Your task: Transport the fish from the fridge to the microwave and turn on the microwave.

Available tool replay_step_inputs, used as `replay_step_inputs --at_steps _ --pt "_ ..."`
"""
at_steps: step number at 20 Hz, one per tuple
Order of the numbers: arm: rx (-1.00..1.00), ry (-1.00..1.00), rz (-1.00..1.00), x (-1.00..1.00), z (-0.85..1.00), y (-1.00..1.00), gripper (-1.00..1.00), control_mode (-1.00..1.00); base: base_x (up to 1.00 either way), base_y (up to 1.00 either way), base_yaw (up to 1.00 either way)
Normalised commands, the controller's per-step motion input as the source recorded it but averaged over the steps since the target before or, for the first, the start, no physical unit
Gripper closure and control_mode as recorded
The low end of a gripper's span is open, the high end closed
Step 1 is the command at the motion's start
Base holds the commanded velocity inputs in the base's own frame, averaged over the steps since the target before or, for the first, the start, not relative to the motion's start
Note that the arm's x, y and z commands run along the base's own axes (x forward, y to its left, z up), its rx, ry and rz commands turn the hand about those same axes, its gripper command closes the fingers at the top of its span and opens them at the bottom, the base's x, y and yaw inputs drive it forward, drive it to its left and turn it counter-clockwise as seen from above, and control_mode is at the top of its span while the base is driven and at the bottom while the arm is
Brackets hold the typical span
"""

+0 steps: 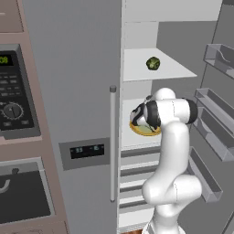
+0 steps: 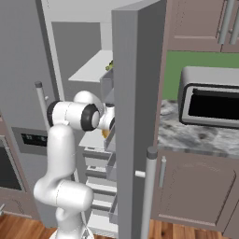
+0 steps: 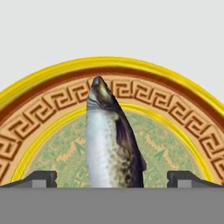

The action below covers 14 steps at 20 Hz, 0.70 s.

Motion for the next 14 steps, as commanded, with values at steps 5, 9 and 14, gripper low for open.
replay_step_inputs --at_steps 5,9,14 --pt "0.0 0.0 0.0 0.12 -0.07 -0.05 -1.0 -1.0 0.0 0.0 0.0" --pt "0.0 0.0 0.0 0.09 -0.13 0.0 -1.0 -1.0 0.0 0.0 0.0" --pt "0.0 0.0 0.0 0.01 -0.09 0.0 -1.0 -1.0 0.0 0.0 0.0"
